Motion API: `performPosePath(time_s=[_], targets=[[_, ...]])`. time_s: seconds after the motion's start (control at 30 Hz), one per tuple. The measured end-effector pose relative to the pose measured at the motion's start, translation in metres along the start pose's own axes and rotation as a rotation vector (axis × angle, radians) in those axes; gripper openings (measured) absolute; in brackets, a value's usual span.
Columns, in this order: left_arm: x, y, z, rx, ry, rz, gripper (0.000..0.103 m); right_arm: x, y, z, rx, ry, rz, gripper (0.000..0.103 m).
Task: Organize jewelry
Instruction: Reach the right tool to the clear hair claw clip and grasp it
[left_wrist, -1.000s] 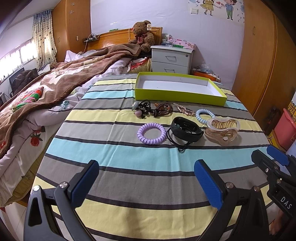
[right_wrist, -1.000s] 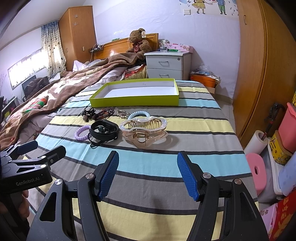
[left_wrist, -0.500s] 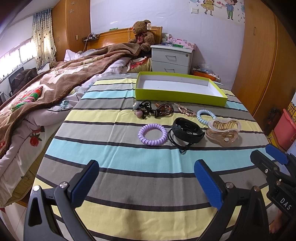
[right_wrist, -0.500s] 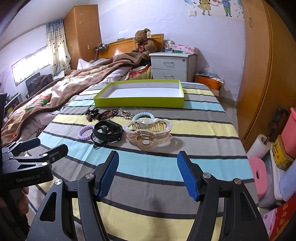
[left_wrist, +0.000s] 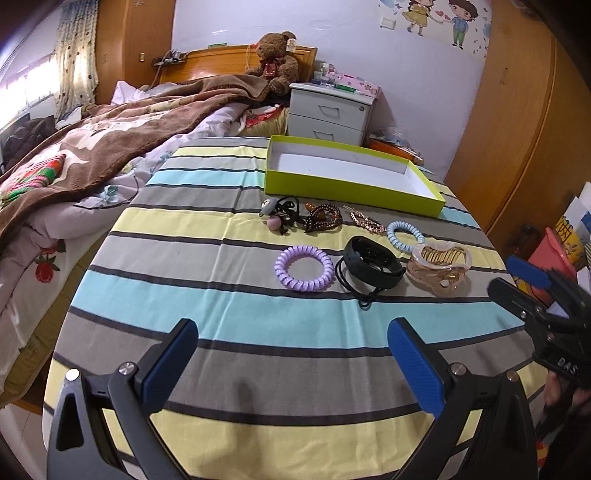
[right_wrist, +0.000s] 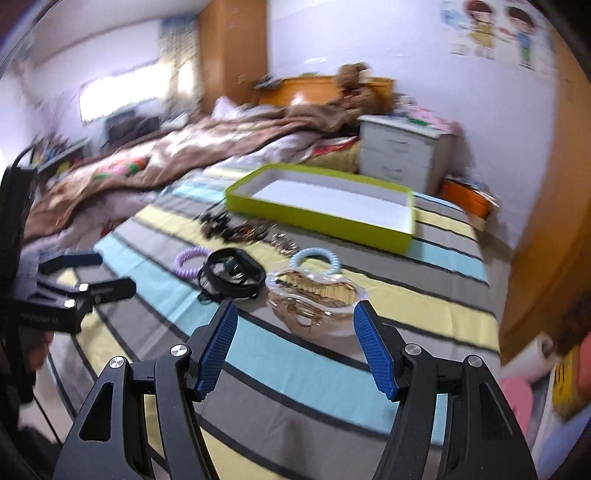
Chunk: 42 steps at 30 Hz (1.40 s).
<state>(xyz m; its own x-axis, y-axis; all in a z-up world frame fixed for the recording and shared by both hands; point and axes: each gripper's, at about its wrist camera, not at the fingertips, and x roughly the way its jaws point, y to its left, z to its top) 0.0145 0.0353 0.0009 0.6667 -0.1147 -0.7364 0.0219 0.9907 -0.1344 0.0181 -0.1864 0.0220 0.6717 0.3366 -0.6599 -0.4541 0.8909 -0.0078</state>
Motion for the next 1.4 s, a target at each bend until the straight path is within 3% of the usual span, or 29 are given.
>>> performPosePath(time_s=[0.27,0.6,0.7,0.83,1.1,1.27,1.33,1.4], targets=[[0.018,0.007,0.013,-0.048,0.029,-0.017,0.103,0.038,-0.008,0.011,-0.177,0.077,0.13,0.066],[0.036,0.019,0.021,-0.06,0.062,-0.013,0.103,0.072,-0.004,0.015,-0.321,0.199,0.203,0.066],[0.043,0.021,0.022,-0.061,0.07,-0.028,0.103,0.075,-0.007,0.013,-0.331,0.206,0.195,0.058],[0.051,0.018,0.021,-0.047,0.098,-0.051,0.103,0.078,-0.009,0.016,-0.34,0.215,0.154,0.032],[0.059,0.019,0.025,-0.044,0.101,-0.06,0.103,0.073,0.0,0.019,-0.397,0.284,0.187,0.031],[0.062,0.019,0.026,-0.045,0.106,-0.076,0.103,0.09,0.002,0.022,-0.425,0.361,0.135,0.03],[0.06,0.018,0.026,-0.032,0.102,-0.083,0.103,0.09,0.004,0.02,-0.42,0.352,0.133,0.019],[0.059,0.017,0.026,-0.025,0.099,-0.091,0.103,0.085,0.004,0.019,-0.404,0.334,0.124,0.016]])
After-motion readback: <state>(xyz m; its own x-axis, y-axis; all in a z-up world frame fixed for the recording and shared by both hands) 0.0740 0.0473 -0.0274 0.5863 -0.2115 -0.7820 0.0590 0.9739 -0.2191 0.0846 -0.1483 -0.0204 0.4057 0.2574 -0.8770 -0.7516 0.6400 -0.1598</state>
